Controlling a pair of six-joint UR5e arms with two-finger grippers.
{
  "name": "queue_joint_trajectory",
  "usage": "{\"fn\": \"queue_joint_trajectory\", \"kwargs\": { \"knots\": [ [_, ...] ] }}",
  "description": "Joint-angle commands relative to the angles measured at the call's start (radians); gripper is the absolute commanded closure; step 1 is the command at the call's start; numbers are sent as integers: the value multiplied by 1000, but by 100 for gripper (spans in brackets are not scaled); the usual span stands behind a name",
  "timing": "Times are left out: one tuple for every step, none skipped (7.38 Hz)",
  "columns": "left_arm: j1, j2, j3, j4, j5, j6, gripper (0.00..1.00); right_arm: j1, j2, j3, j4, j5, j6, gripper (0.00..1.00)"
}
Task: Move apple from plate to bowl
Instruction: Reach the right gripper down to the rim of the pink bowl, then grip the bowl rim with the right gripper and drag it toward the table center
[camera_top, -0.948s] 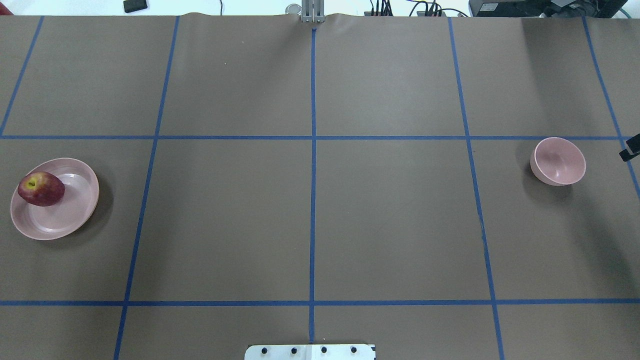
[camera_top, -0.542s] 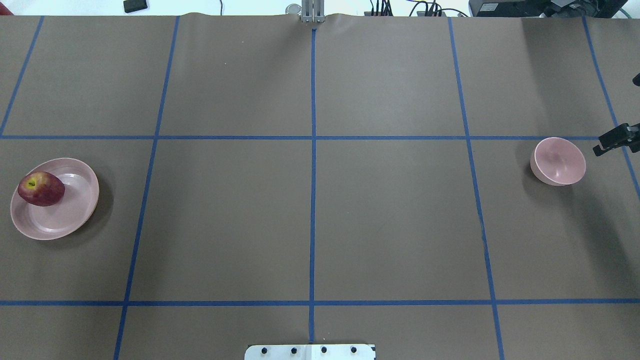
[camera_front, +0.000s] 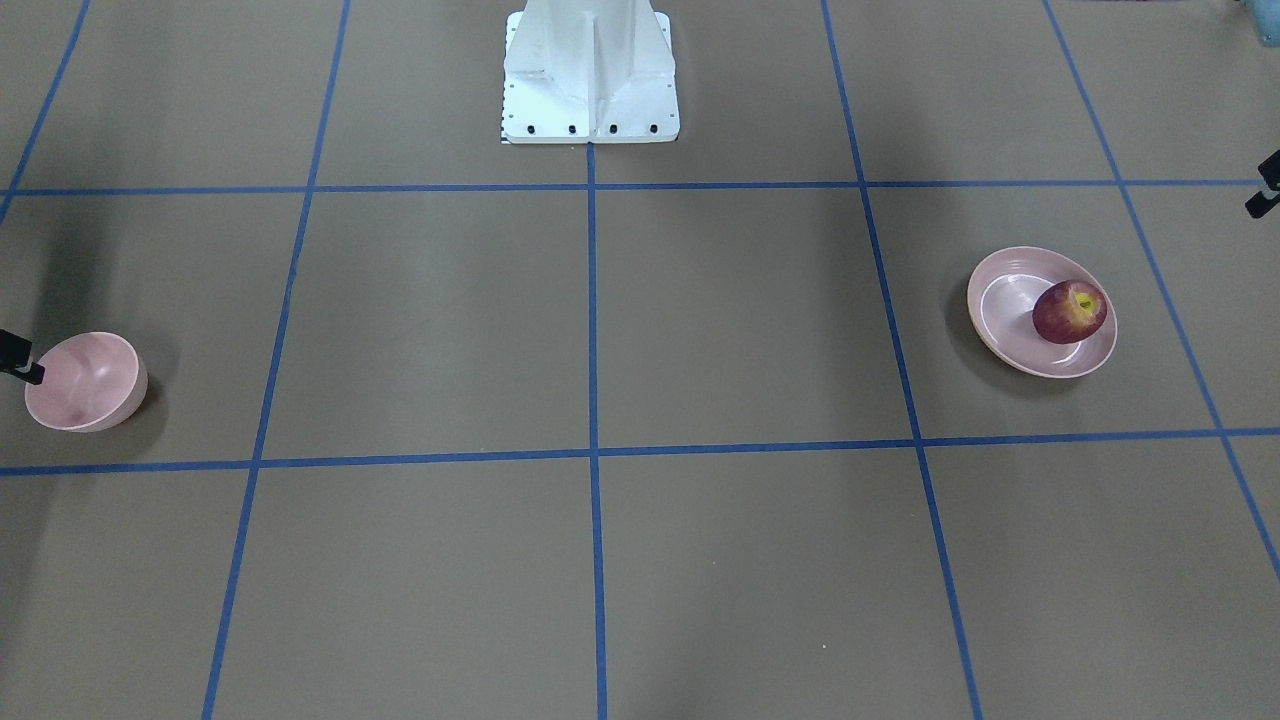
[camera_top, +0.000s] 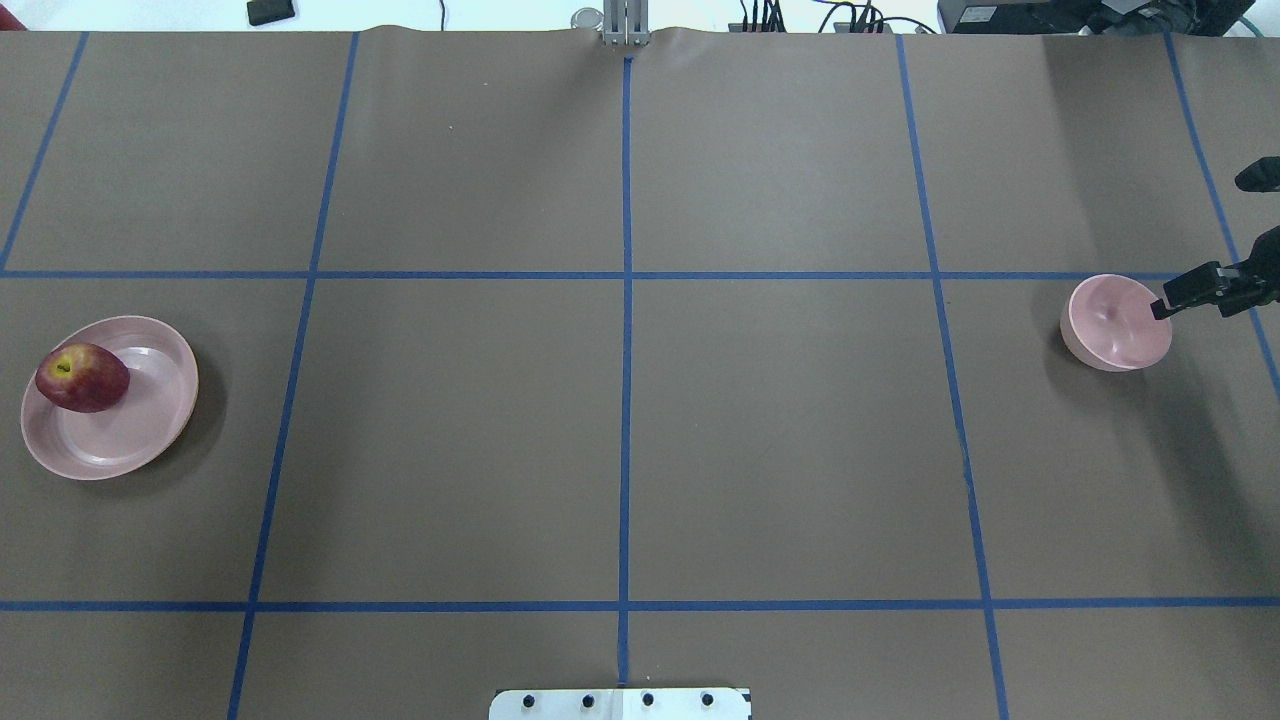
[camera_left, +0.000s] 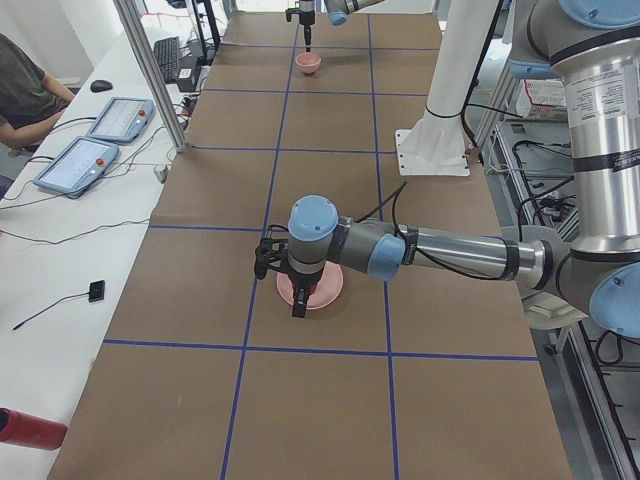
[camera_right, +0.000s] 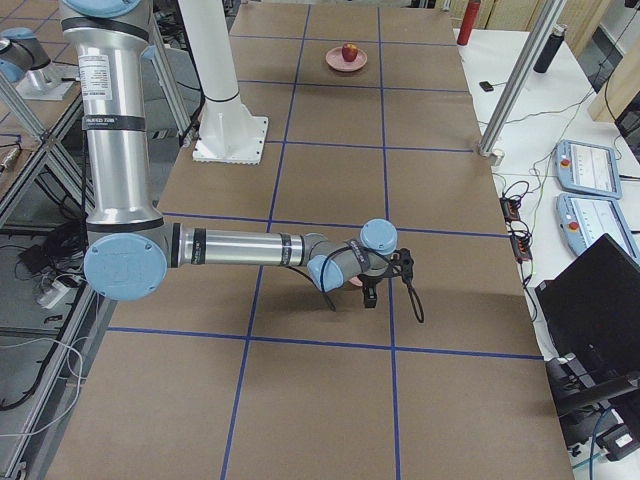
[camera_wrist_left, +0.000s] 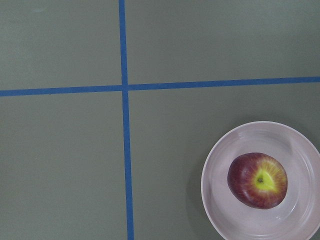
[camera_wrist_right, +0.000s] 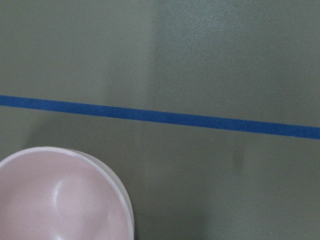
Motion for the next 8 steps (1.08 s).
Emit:
{"fn": "queue_joint_trajectory", "kwargs": {
  "knots": [
    [0, 1, 1, -6, 0, 0, 2, -54, -5, -7, 76, -31, 77, 1],
    [0, 0, 1, -6, 0, 0, 2, -57, -5, -8, 76, -34, 79, 10],
    [0, 0, 1, -6, 0, 0, 2, -61, -4, -20, 76, -32, 79, 28],
    [0, 0, 3, -6, 0, 0, 2, -61, -3, -25, 76, -28, 79, 99],
    [0, 0, 1, -6, 0, 0, 2, -61, -3, -17, 78, -23, 80, 100],
    [0, 1, -3, -6, -1, 0, 2, -61, -3, -20, 76, -19, 85, 100],
    [0, 1, -2, -5, -1, 0, 2, -57, -5, -1, 76, -3, 85, 100],
    [0, 1, -3, -6, -1, 0, 2, -49, -19, 63, 66, 35, 89, 100]
  ]
}}
